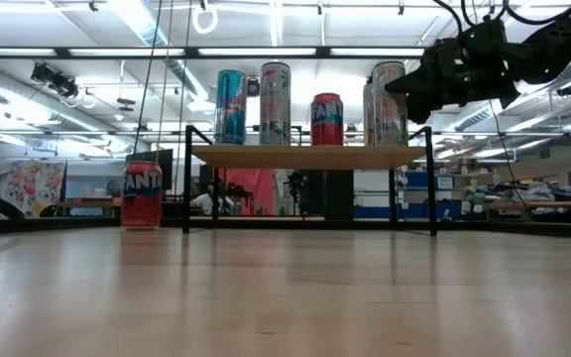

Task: Place canned beverage on shelf
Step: Put the white yellow soda can on the shelf aligned with the other white yellow soda can

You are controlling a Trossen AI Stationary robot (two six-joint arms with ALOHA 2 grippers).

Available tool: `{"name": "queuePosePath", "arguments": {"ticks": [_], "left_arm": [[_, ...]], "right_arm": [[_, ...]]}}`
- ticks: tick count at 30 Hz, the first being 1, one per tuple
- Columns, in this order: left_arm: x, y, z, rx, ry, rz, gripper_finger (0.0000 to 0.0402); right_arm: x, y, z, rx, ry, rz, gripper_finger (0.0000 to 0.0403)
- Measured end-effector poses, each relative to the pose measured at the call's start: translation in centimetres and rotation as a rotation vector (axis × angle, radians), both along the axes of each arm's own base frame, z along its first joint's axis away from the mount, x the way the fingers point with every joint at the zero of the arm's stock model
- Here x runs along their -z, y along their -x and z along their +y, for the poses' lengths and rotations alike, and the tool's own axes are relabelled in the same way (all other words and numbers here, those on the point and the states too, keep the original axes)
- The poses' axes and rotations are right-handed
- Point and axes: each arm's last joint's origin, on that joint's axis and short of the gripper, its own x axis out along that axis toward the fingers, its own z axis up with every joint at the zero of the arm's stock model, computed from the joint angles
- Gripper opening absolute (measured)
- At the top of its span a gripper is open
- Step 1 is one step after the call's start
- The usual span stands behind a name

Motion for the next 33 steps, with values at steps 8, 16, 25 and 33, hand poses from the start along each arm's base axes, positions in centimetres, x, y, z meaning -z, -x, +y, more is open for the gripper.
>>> {"name": "queuePosePath", "arguments": {"ticks": [8, 16, 25, 33], "left_arm": [[0.0, 0.0, 0.0, 0.000, 0.000, 0.000, 0.0314], [0.0, -0.2, 0.3, -0.002, -0.008, 0.001, 0.0314], [0.0, -0.5, 0.9, -0.022, -0.014, 0.001, 0.0314], [0.0, -0.5, 0.9, -0.006, -0.027, 0.001, 0.0314]], "right_arm": [[-1.6, 1.0, 1.6, -0.073, -0.015, -0.033, 0.0386], [-2.8, 1.7, 2.1, 0.086, 0.046, -0.062, 0.0387], [-1.2, 1.0, 1.0, 0.117, 0.004, -0.002, 0.0387], [-0.9, 0.8, 0.8, 0.094, 0.003, 0.012, 0.0387]]}}
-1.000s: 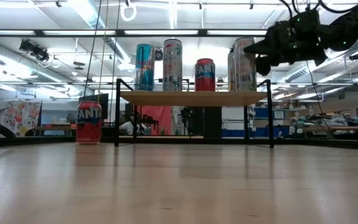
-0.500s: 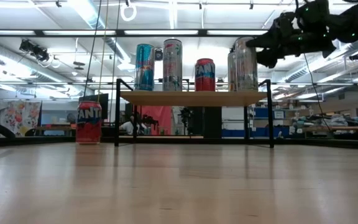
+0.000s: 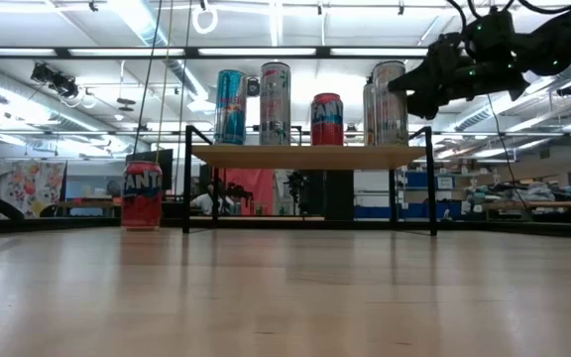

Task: Place canned beverage on shelf
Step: Put the white yellow soda can on the shelf aligned with the other white yellow soda can

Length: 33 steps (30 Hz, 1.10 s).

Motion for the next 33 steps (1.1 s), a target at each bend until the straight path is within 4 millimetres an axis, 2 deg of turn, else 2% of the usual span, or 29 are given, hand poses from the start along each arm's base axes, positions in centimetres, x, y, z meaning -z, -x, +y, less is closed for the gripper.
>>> {"name": "queuePosePath", "arguments": {"ticks": [3, 12, 17, 28, 33], "left_arm": [[0.0, 0.0, 0.0, 0.000, 0.000, 0.000, 0.0314], [0.1, 0.1, 0.1, -0.002, -0.006, 0.012, 0.0314], [0.2, 0.3, 0.2, -0.020, -0.021, 0.026, 0.0314], [0.2, 0.2, 0.2, -0.023, -0.020, 0.024, 0.0314], [0.2, 0.2, 0.2, -0.023, -0.020, 0.024, 0.0314]], "right_arm": [[-0.6, 0.3, 0.5, -0.036, 0.007, -0.024, 0.0387], [-1.9, 2.5, 2.4, 0.000, -0.044, -0.019, 0.0387], [-2.7, 3.0, 3.3, 0.002, -0.007, -0.046, 0.0387], [-2.8, 2.7, 4.0, -0.069, -0.048, -0.062, 0.0387], [-2.9, 2.6, 4.0, -0.042, -0.044, -0.064, 0.0387]]}}
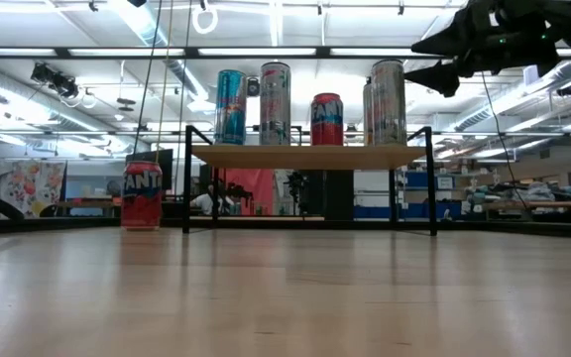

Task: Place canned beverage on shelf
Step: Put the white yellow soda can on the shelf aligned with the other white yellow soda can

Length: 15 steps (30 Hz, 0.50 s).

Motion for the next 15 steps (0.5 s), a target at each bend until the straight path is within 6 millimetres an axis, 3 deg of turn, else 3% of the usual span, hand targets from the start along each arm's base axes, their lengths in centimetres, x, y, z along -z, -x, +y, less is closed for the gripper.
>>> {"name": "queuePosePath", "arguments": {"ticks": [5, 12, 15], "left_arm": [[0.0, 0.0, 0.0, 0.000, 0.000, 0.000, 0.0314], [0.0, 0.0, 0.0, 0.000, 0.000, 0.000, 0.0314], [0.0, 0.0, 0.0, 0.000, 0.000, 0.000, 0.0314]], "right_arm": [[0.1, -0.1, -0.3, 0.112, -0.006, 0.006, 0.0387], [0.9, -1.4, 0.0, 0.070, -0.023, 0.051, 0.0387], [1.0, -1.9, 0.1, 0.147, -0.020, 0.068, 0.0387]]}}
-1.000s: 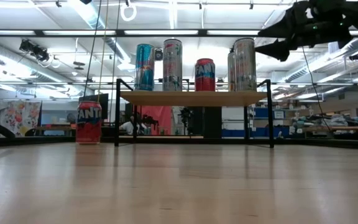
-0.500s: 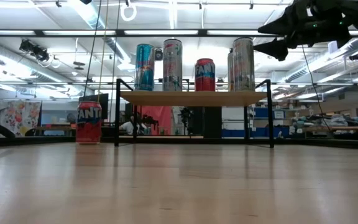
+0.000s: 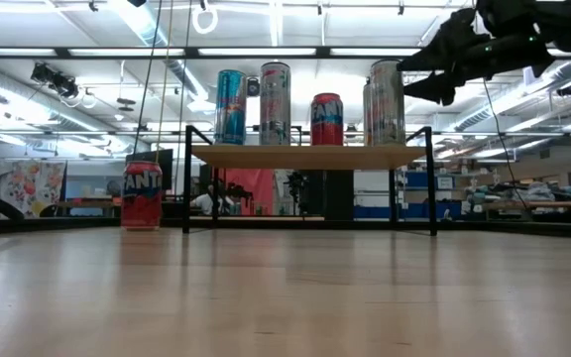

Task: Place canned beverage on shelf
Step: Put the white yellow soda can on the shelf aligned with the other white yellow soda can

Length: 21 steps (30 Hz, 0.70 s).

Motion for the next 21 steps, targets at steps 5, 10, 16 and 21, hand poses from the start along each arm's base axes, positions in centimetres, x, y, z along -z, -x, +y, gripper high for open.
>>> {"name": "queuePosePath", "arguments": {"ticks": [5, 10, 16, 21], "left_arm": [[0.0, 0.0, 0.0, 0.000, 0.000, -0.001, 0.0314], [0.0, 0.0, 0.0, 0.000, 0.000, 0.000, 0.0314], [0.0, 0.0, 0.0, 0.000, 0.000, -0.001, 0.0314], [0.0, 0.0, 0.0, 0.001, 0.001, 0.000, 0.0314]], "right_arm": [[0.3, -0.9, 0.4, 0.075, 0.032, 0.034, 0.0387], [0.5, -1.8, 0.9, 0.138, 0.036, 0.057, 0.0387], [1.3, -3.2, 1.3, 0.206, 0.052, 0.108, 0.0387], [1.6, -4.3, 1.7, 0.228, 0.077, 0.115, 0.0385]]}}
